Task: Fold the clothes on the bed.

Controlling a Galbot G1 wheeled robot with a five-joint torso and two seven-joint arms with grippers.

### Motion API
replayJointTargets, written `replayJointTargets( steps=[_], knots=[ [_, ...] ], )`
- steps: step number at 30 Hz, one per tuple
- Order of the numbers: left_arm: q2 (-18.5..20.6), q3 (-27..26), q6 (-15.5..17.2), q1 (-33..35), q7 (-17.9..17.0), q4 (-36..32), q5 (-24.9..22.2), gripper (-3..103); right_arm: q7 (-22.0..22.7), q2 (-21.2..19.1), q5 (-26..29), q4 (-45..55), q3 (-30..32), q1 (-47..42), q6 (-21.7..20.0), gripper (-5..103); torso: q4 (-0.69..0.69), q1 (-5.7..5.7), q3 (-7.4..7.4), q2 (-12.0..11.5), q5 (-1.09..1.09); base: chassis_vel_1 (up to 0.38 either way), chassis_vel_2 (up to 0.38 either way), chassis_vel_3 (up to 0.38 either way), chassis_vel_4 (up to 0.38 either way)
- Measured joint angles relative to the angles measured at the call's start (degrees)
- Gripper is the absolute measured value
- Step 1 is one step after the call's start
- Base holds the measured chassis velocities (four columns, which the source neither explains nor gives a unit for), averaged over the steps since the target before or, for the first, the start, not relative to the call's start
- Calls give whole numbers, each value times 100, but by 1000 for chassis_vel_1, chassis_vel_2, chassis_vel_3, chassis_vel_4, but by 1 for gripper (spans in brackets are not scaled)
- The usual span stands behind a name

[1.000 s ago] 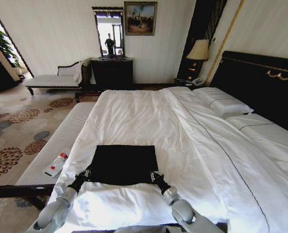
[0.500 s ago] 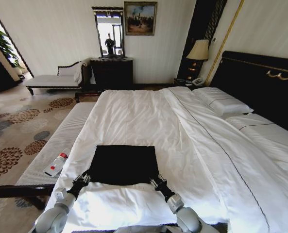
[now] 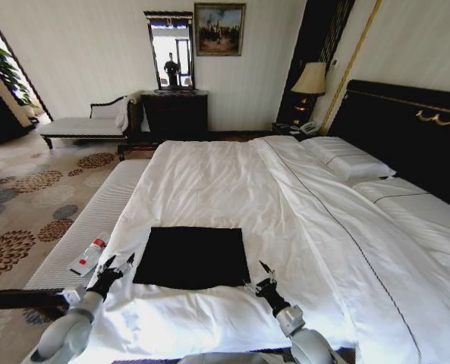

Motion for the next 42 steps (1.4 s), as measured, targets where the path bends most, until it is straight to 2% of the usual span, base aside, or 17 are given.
replayJointTargets(
  steps=[2, 6, 7, 9, 11, 12, 17, 33, 42],
  knots=[
    [26, 143, 92, -257, -39, 163, -128, 99, 21, -8, 51, 18, -3, 44, -32, 100, -1, 0, 0, 0, 0, 0, 0, 0, 0],
    [35, 815, 292, -1359, -47, 912, -371, 100, 92, -34, 151, 107, 40, 64, -165, 100, 0, 0, 0, 0, 0, 0, 0, 0, 0],
    [35, 815, 292, -1359, -47, 912, -371, 100, 92, -34, 151, 107, 40, 64, -165, 100, 0, 0, 0, 0, 0, 0, 0, 0, 0],
    [-81, 1142, 396, -1970, -8, 1286, -497, 100, 101, -29, 157, 138, 114, -4, -201, 100, -3, 0, 0, 0, -2, 0, 0, 0, 0],
    [-166, 1307, 431, -2277, 9, 1485, -558, 103, 103, -16, 156, 148, 162, -44, -209, 100, -2, 1, 0, -1, 0, 0, 0, 0, 0],
    [-250, 1481, 458, -2574, 31, 1682, -597, 100, 103, -1, 154, 156, 205, -93, -218, 100, -2, 1, 0, 0, 2, 0, 0, 0, 0],
    [-388, 1913, 557, -3153, 208, 2211, -707, 98, 104, 48, 141, 191, 290, -194, -262, 100, -2, 0, 0, 0, 1, 0, 0, 0, 0],
    [-617, 2462, 555, -3704, 605, 3368, -655, 97, 125, 1, 290, 420, 542, -374, -395, 100, -1, 0, -1, 0, 0, 0, 0, 0, 0],
    [-615, 2712, 417, -3994, 794, 3635, -441, 95, 119, 10, 298, 484, 606, -482, -419, 100, -1, -1, -1, 0, 0, 0, 0, 0, 0]
  ],
)
